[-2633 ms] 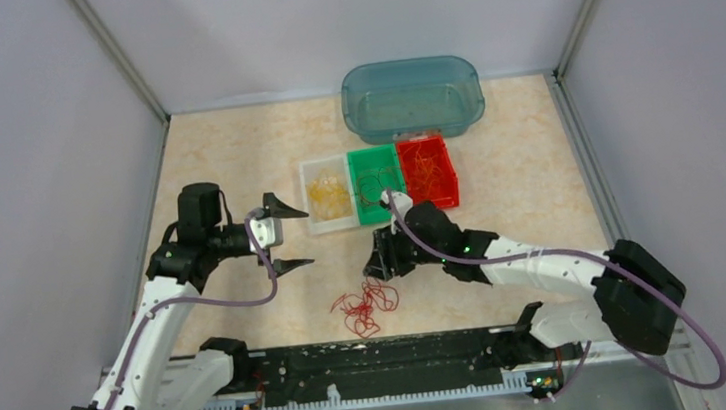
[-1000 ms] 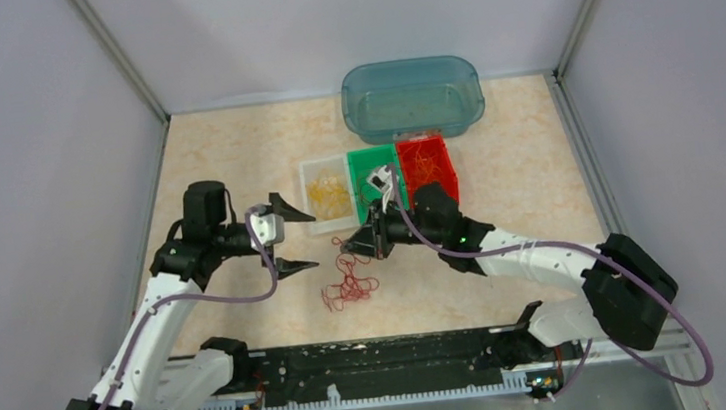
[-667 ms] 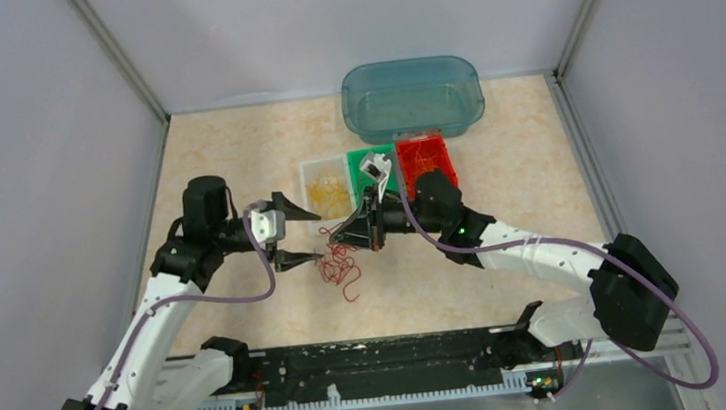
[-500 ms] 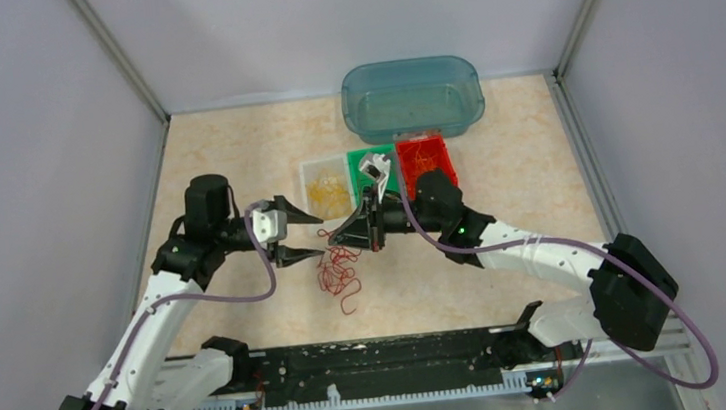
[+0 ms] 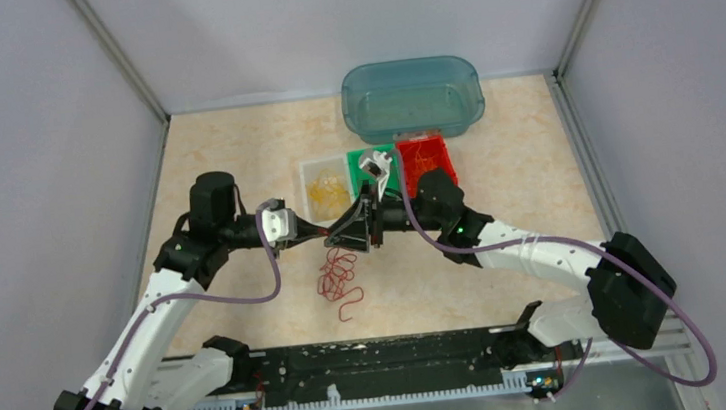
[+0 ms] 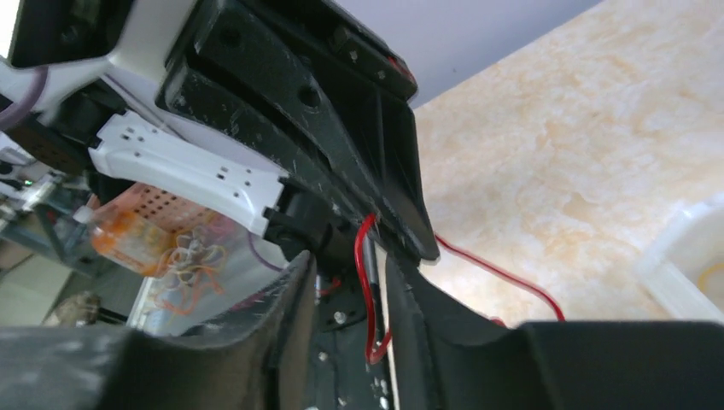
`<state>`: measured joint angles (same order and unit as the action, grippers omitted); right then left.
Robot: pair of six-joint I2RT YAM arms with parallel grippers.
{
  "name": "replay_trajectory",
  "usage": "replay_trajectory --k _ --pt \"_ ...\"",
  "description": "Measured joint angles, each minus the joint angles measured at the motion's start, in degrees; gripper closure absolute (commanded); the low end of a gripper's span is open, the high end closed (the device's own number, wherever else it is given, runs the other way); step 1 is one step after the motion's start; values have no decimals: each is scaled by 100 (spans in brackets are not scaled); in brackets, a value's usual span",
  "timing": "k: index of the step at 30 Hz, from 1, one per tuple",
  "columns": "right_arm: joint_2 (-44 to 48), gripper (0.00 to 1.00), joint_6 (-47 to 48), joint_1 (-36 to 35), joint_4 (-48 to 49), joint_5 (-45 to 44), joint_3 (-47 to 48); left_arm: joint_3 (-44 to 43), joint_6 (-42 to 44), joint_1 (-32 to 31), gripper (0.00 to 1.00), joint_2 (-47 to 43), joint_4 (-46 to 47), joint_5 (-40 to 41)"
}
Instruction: Untangle the cables
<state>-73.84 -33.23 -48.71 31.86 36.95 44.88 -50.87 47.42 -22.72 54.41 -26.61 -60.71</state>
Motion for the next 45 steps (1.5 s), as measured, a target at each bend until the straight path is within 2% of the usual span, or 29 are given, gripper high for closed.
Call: replay_trajectory --k 3,6,9,10,11,16,20,25,28,34,40,45 --pt "251 27 188 -2 111 -326 -358 -13 -7 -7 100 -74 122 254" --pt "713 13 437 -2 236 -833 -981 -251 -107 -7 100 -142 225 332" --pt "1088 9 719 -2 374 -1405 -1593 -688 -306 -13 100 -157 328 332" --pt "1137 3 778 -2 431 -1497 -1716 -831 -387 -26 100 -173 382 330" --pt "1167 1 828 -2 551 -1576 -1856 -927 -439 -39 100 -192 415 330" --pt "1043 1 1001 -46 1141 -1615 -2072 -1235 -699 -140 100 -321 525 328" --pt "533 1 1298 -339 1456 -1604 -1722 -1298 -841 -184 100 -337 525 345" --pt "-343 20 1482 -614 1982 -1683 -1268 -1403 -1043 -208 100 -293 525 393" --pt "-785 34 1445 -643 2400 -1827 -1305 -1598 -1176 -232 100 -243 608 420" --pt "-1451 54 1202 -645 3123 -2044 -1690 -2048 -1423 -245 100 -188 898 424" --pt "-1947 58 953 -667 3692 -2146 -1882 -2500 -1676 -267 100 -66 1154 446" --pt "-2203 69 861 -667 4063 -2238 -1945 -2769 -1727 -269 100 -7 1349 579"
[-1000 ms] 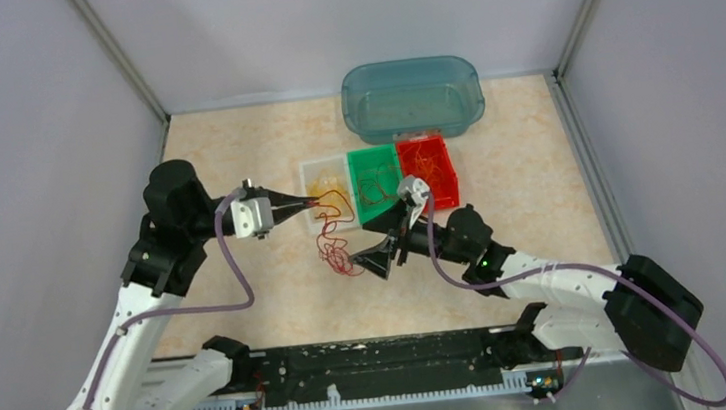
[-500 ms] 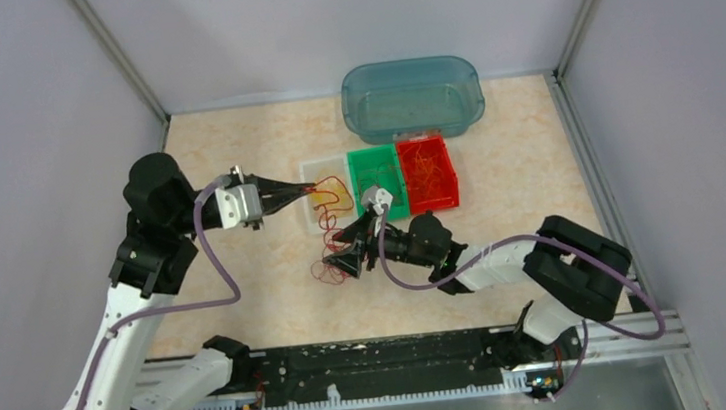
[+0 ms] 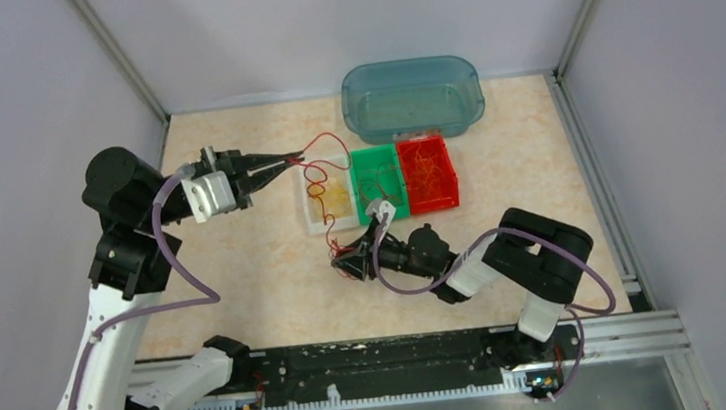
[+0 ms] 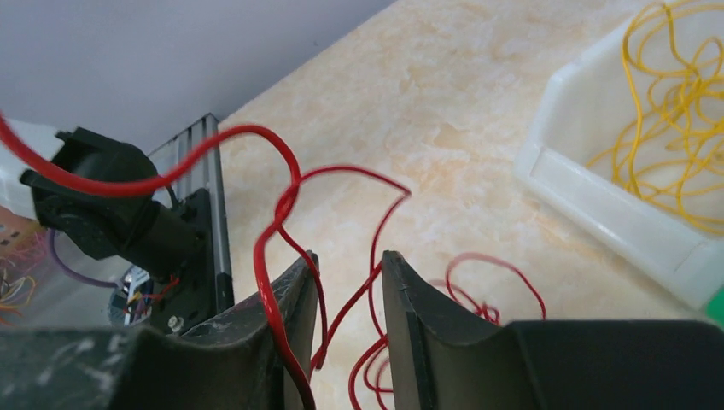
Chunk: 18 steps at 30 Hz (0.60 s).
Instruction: Untangle the cables
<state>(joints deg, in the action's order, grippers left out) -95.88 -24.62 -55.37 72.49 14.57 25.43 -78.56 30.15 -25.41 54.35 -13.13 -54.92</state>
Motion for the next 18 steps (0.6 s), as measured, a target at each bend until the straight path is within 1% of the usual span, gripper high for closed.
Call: replay_trajectory --k 1,4,7,10,13,18 --pt "-61 71 -11 -2 52 -37 -55 -52 0 0 100 13 68 57" --pt "-175 74 -55 0 181 -127 -234 -208 39 0 100 50 372 280" --pt "-308 86 -105 0 319 -181 -448 -372 227 0 100 81 678 492" --pt "-413 87 -197 0 444 -234 -643 -588 483 0 100 140 925 732" --pt "-415 92 -269 -2 529 -264 -811 -776 837 0 100 190 1309 1071" --pt "-415 91 -369 -2 671 -330 -986 -1193 1502 0 100 361 1921 1648"
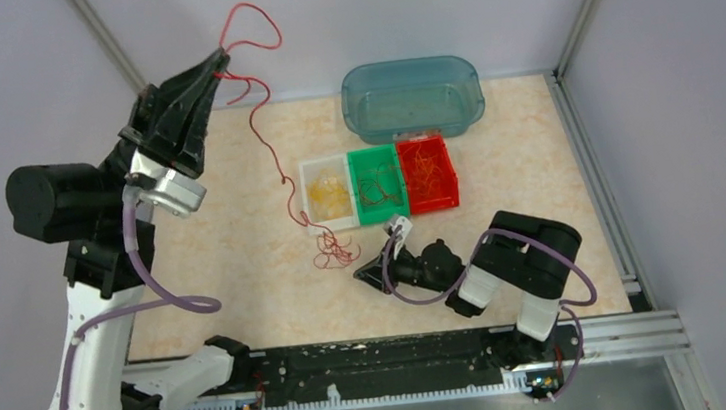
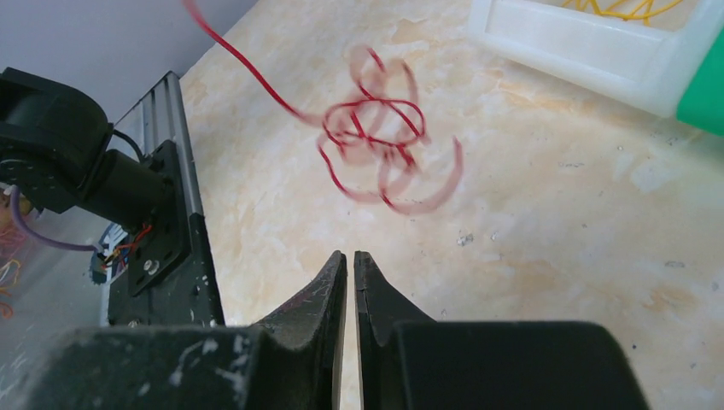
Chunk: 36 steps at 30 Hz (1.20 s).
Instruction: Untangle the cables
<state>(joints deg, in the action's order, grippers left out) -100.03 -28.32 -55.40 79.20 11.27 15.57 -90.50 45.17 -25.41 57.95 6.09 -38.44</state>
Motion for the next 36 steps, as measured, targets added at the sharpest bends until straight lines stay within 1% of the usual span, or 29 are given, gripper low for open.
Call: replay_trajectory --k 7,8,9,10,11,13,14,15,17,19,20,22,26,29,33,36 --pt "-4 92 -48 -31 79 -179 -212 -960 999 0 100 575 922 614" --pt "-28 88 -48 -39 138 -208 -247 -1069 1062 0 100 651 1036 675" --pt "-57 77 -55 -44 177 -232 -280 -1276 1108 0 100 774 1154 756" --pt "-90 61 -76 -46 260 -267 -328 -1440 1117 0 100 863 1189 796" --pt "-92 48 -107 -48 341 -293 -402 -1659 1117 0 100 979 1154 839" --pt "-44 39 -127 -48 568 -380 -595 -1832 1078 0 100 1051 1062 839" --pt "72 37 -103 -48 557 -415 -664 -1816 1058 0 100 1019 990 809" --pt "251 35 -70 -50 494 -426 -678 -1753 1051 0 100 966 935 758" --pt "960 33 94 -103 85 -439 -522 -1528 1021 0 100 809 826 636" --pt "1637 32 376 -203 -503 -439 -68 -1408 935 0 100 728 693 540" --pt "1873 28 498 -243 -704 -435 177 -1397 855 0 100 715 627 518" --pt "2299 21 739 -295 -992 -455 518 -1397 603 0 100 713 470 485" --pt "3108 17 1178 -302 -1650 -498 645 -1174 -33 0 100 643 61 404" --pt "3407 17 1445 -302 -2109 -494 826 -758 -570 -2 100 549 -203 308" --pt "3491 18 1775 -302 -2588 -490 1279 -280 -1222 -70 100 564 -422 249" --pt "3624 19 1963 -302 -2942 -575 1440 42 -1556 -162 100 599 -509 225"
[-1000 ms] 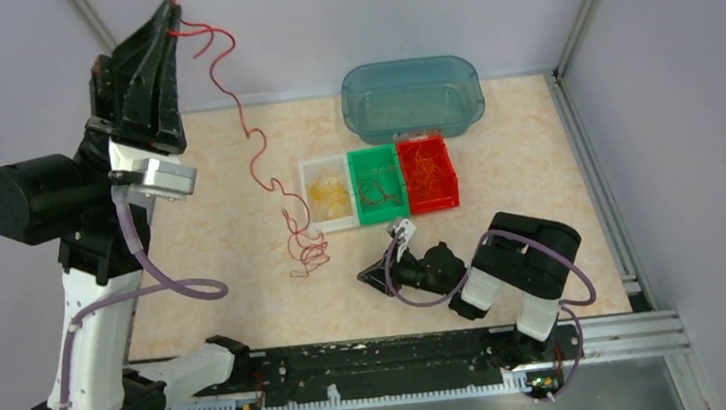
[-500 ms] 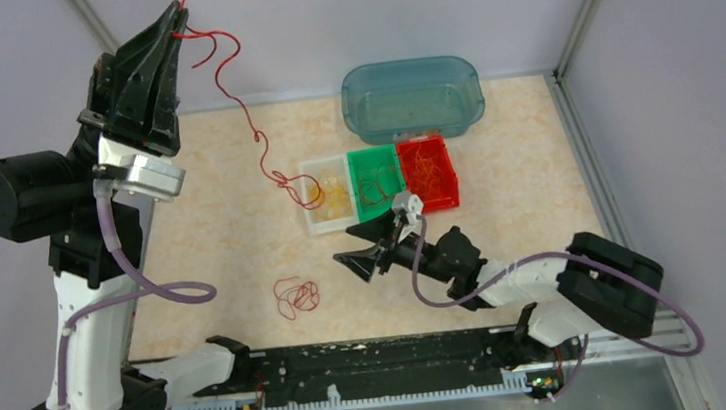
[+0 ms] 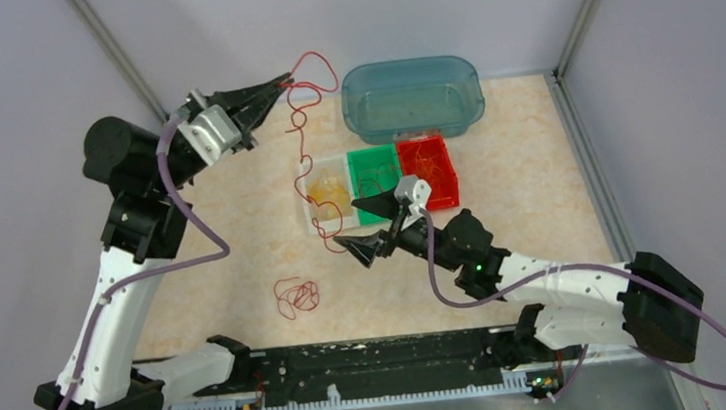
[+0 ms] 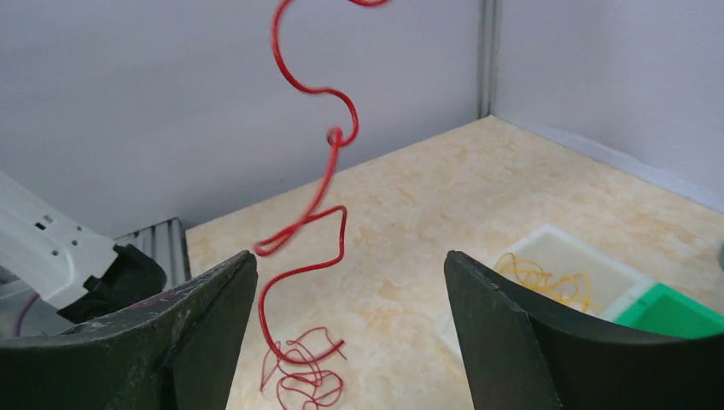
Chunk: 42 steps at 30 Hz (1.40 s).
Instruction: Untangle the cables
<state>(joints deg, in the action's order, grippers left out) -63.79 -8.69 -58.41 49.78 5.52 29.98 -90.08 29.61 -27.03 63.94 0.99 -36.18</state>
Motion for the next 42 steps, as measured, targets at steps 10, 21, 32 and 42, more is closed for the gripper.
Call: replay_trajectory --k 10,21,32,42 --pt "1235 20 48 59 -1547 -1622 -588 640 -184 -546 100 684 2 63" --pt "2968 21 -658 83 -3180 -3257 -1307 901 573 -616 100 1738 304 256" --pt "3545 22 -859 83 -3875 -3875 -1309 595 922 -660 100 2144 745 501" --pt "3519 22 -946 83 -3958 -3915 -1309 214 1239 -686 100 1864 1539 765"
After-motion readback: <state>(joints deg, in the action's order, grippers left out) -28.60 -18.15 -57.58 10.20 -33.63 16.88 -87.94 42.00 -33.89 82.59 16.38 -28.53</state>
